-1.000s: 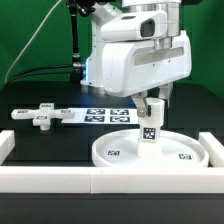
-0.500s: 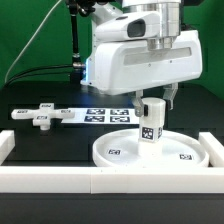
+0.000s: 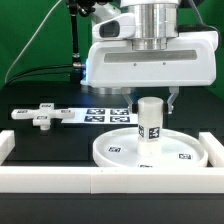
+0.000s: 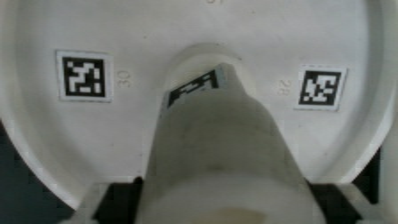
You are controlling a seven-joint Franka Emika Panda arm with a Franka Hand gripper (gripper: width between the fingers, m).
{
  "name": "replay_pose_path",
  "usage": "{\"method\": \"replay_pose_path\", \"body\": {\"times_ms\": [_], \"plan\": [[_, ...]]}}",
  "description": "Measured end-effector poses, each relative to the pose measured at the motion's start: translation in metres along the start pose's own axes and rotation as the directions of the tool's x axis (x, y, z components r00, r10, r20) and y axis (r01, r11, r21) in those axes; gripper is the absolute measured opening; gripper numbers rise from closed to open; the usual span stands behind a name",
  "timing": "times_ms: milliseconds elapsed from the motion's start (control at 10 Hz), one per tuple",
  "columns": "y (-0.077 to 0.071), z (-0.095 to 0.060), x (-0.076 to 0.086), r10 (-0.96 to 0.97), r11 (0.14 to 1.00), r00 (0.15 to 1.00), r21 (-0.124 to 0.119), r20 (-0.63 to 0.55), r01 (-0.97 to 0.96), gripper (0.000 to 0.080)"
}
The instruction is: Assemble round table
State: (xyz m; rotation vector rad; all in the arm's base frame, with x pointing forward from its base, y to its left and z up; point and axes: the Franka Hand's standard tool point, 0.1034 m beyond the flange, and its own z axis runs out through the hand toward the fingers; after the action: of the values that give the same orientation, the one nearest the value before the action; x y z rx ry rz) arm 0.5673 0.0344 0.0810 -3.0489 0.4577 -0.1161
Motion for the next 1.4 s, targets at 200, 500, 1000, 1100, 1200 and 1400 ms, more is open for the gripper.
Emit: {"method": "replay_pose_path", "body": {"times_ms": [200, 500, 1000, 1100, 1200, 1400], "plan": [[-0.0006, 0.0008, -0.0006, 0.092, 0.996, 0.996, -0.002, -0.002, -0.092, 0.0407], [0.0014, 0.0012, -0.0008, 0.328, 0.945, 0.945, 0.020, 0.015, -0.328, 0.0407], [-0.0013, 0.0031, -0.0068, 0.785, 0.616, 0.614, 0.010, 0.083, -0.788, 0.0407], [-0.0023, 0.0032, -0.0064, 0.839, 0.538, 0.535, -0.005, 0.099, -0.843, 0.0407], [-0.0024, 0.0024, -0.0063, 0.868, 0.488, 0.484, -0.021, 0.111, -0.872, 0.0409], [-0.0021, 0.0010, -0.0055, 0.914, 0.390, 0.383, -0.030, 0.136, -0.920, 0.0409]]}}
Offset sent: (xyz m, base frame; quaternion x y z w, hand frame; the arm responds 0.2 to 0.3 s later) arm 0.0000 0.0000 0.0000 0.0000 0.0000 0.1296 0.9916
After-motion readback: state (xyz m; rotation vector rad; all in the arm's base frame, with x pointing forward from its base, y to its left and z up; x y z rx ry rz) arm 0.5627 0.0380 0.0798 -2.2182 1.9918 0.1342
